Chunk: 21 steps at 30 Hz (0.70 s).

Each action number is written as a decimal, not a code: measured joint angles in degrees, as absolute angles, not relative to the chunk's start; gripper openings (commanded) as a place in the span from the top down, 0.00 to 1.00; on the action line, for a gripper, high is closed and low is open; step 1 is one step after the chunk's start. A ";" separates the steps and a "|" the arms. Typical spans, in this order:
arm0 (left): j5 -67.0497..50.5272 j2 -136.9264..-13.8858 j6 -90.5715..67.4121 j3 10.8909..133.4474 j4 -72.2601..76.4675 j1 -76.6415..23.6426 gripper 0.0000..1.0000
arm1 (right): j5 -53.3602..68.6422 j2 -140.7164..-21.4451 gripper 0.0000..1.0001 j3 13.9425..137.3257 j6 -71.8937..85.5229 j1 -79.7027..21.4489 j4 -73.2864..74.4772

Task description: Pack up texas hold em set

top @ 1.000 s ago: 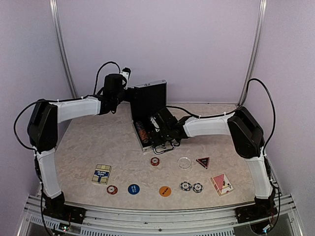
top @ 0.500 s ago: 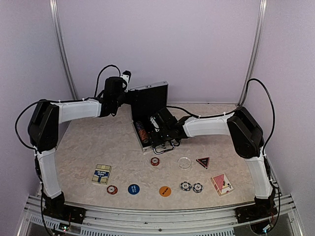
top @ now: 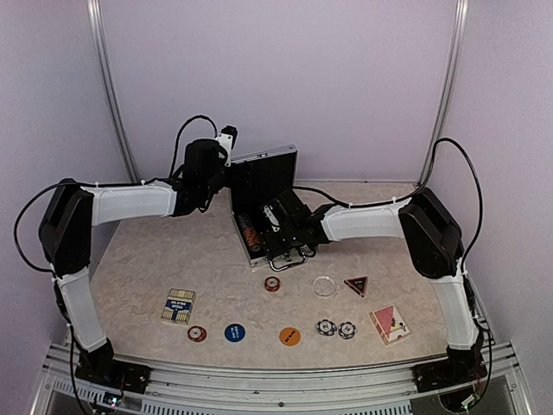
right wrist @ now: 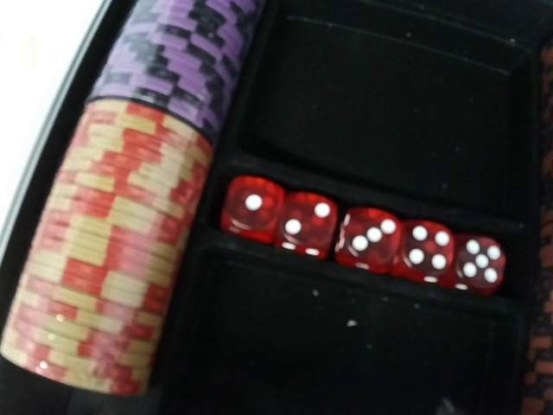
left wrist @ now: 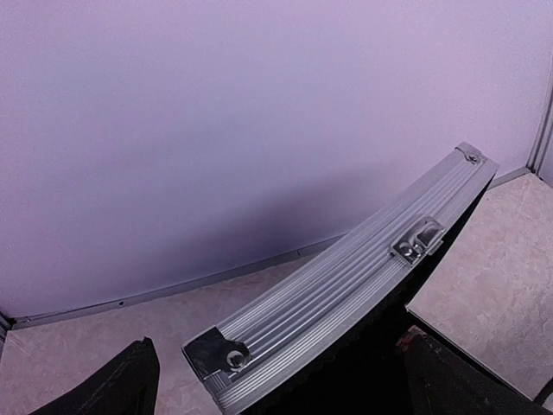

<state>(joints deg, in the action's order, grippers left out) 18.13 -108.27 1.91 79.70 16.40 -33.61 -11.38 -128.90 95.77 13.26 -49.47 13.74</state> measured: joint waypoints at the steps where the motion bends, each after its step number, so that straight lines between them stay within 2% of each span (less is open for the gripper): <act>1: 18.04 -107.92 1.76 79.37 16.49 -33.74 0.01 | -11.38 -128.88 0.20 95.70 13.37 -49.47 13.69; 14: 16.51 -105.45 -1.54 75.96 17.98 -34.24 0.01 | -11.44 -126.72 0.20 93.80 13.19 -49.54 13.91; 21: 14.85 -98.50 -4.56 73.69 18.00 -34.65 0.01 | -12.34 -124.22 0.20 94.59 12.67 -49.78 16.05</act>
<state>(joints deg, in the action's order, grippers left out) 14.85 -98.50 -4.56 73.69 18.00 -34.65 -12.34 -124.22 94.59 12.67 -49.78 16.05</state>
